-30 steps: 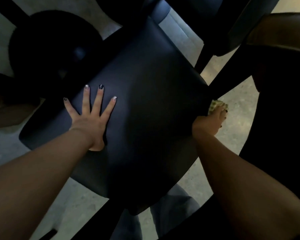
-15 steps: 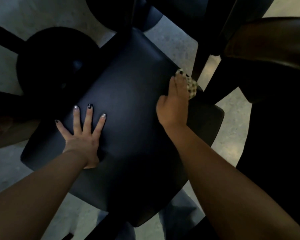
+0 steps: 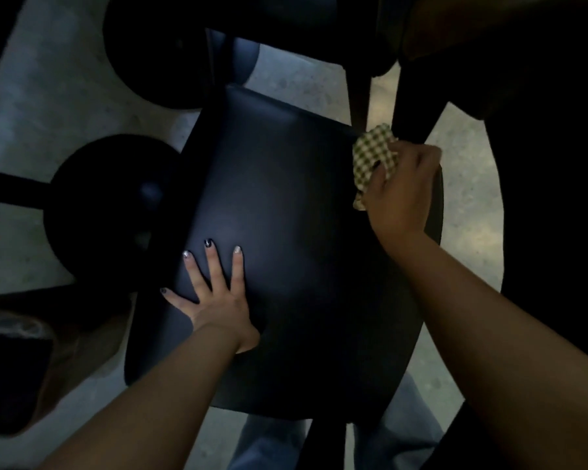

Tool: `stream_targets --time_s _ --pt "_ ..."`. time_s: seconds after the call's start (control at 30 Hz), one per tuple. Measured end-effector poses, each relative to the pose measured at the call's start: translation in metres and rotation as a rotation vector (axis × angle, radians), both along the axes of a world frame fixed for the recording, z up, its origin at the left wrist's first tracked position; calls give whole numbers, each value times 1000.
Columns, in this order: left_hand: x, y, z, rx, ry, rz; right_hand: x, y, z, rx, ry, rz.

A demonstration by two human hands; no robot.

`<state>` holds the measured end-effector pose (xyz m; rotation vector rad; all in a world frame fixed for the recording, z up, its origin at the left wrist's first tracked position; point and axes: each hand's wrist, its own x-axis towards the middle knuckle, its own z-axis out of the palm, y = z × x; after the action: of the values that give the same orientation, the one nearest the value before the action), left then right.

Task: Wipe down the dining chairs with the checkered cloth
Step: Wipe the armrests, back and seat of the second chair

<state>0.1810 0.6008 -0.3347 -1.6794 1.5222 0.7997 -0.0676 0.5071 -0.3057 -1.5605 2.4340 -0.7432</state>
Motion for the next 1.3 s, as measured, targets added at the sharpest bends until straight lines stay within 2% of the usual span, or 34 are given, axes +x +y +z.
stream_targets --time_s 0.07,0.23,0.4,0.47,0.6,0.63,0.77,0.83,0.87,0.93,1.03,1.1,1.3 --pt "0 0 0 -13 3 0 0 -8 -3 116 -2 12" --pt "0 1 -2 -26 3 -10 -5 -29 -19 391 153 81" --pt "0 2 -6 -39 -5 -22 -5 -28 -37 384 209 86" --pt "0 2 -7 -42 -12 -22 -2 -28 -39 348 124 6" --pt "0 3 -9 -45 -24 -22 27 -37 -37 228 -194 -239" --pt "0 3 -9 -45 -28 -23 40 -36 -37 217 -181 -183" --pt "-1 3 -9 -52 -44 -31 74 -16 -43 218 26 355" --pt "-1 3 -9 -55 -50 -29 53 -11 -46 220 69 432" --pt "-1 3 -9 -58 -53 -29 35 -7 -46 238 86 387" --pt "-1 4 -9 -60 -52 -33 -10 12 -50 297 119 166" --pt "-2 3 -9 -65 -45 -34 -72 53 -50 402 64 -413" --pt "-2 4 -9 -72 -44 -32 -77 66 -50 489 -29 -663" --pt "-1 5 -11 -77 -45 -32 -17 47 -57 319 -40 -736"
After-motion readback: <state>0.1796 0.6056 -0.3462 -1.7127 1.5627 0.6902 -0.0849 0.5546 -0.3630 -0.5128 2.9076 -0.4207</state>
